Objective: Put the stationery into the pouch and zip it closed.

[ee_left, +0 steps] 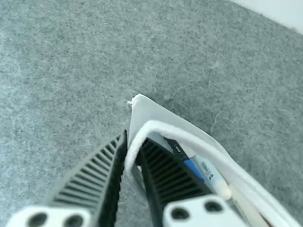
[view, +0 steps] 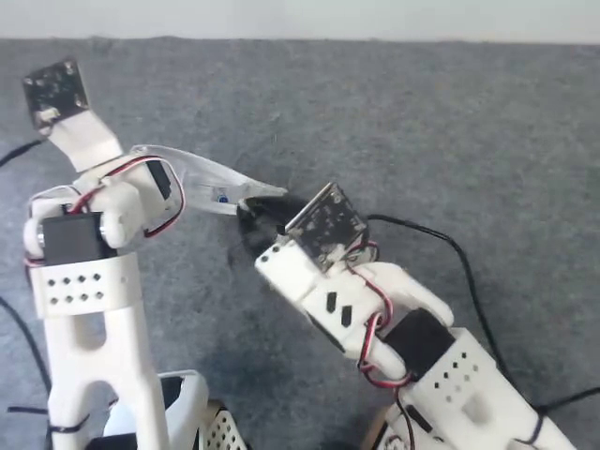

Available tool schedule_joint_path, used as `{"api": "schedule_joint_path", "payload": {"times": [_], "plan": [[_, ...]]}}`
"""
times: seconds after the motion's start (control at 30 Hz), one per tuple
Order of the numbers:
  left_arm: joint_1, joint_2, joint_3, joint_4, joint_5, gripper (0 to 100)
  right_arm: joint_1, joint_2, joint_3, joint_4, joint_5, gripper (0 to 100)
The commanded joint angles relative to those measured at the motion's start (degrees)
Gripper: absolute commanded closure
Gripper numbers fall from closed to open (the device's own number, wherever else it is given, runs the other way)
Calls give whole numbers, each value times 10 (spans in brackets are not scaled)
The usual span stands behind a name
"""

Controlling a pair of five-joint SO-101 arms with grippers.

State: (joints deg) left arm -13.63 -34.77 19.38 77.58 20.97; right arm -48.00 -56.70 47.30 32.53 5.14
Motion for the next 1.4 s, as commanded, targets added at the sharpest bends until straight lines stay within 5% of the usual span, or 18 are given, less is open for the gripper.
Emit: {"api": "schedule_joint_path", "payload": {"times": [0.0,0.73,1.1,1.37], "plan": [[-2,-18,-7,-17,-4,988,31,-20,-6,-2,6,972],[1,-18,-5,-17,-4,988,11,171,-106,3,11,972],[0,-18,-4,-15,-4,988,-7,435,-280,4,59,972],[-2,-18,-3,-16,-4,988,18,347,-206,4,59,972]]}}
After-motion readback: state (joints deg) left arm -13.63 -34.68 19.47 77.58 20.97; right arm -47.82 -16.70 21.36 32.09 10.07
